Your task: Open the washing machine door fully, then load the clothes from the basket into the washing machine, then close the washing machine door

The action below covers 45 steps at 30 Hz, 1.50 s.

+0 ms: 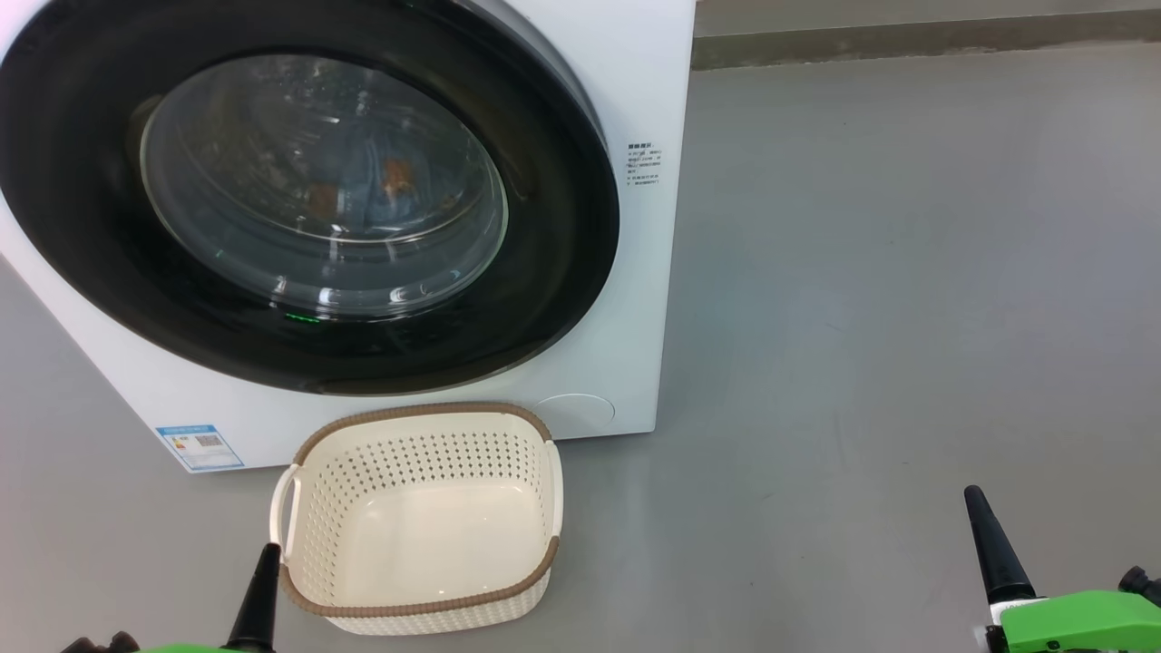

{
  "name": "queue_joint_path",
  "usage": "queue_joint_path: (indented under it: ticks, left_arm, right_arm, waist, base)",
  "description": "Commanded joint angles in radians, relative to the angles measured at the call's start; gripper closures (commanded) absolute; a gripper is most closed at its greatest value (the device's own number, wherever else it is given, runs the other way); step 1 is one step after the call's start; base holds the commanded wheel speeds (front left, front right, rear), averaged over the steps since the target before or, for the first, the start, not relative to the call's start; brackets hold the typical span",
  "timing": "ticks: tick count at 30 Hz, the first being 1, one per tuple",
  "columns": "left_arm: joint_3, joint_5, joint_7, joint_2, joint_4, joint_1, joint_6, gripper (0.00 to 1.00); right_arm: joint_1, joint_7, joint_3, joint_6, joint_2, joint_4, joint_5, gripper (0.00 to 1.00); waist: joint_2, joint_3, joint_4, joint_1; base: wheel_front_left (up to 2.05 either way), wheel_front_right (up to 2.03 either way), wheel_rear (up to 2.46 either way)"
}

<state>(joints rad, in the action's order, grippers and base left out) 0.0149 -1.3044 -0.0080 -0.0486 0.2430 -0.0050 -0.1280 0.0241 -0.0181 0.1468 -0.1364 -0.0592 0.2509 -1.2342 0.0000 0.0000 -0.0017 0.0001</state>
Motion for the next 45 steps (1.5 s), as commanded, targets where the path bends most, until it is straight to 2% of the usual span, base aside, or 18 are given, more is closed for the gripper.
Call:
queue_joint_path:
  ticks: [1, 31, 45]
  left_arm:
    - [0.032, -0.033, 0.01, -0.021, -0.017, -0.051, -0.002, 1.0]
    - [0.069, -0.329, 0.097, -0.023, 0.001, -0.1, -0.003, 1.0]
    - [0.074, -0.325, 0.101, -0.02, 0.001, -0.101, -0.003, 1.0]
  right_arm:
    - [0.053, -0.01, -0.019, 0.004, -0.003, -0.022, -0.036, 1.0]
    - [0.084, -0.095, -0.033, 0.006, 0.009, -0.006, -0.374, 1.0]
    - [0.084, -0.095, -0.033, 0.006, 0.009, -0.006, -0.374, 1.0]
  waist:
    - [0.0, 0.0, 0.0, -0.0001]
    - [0.0, 0.003, 0.002, -0.0001]
    - [0.0, 0.003, 0.002, -0.0001]
  base:
    - [0.0, 0.0, 0.0]
    - [0.0, 0.0, 0.0]
    - [0.0, 0.0, 0.0]
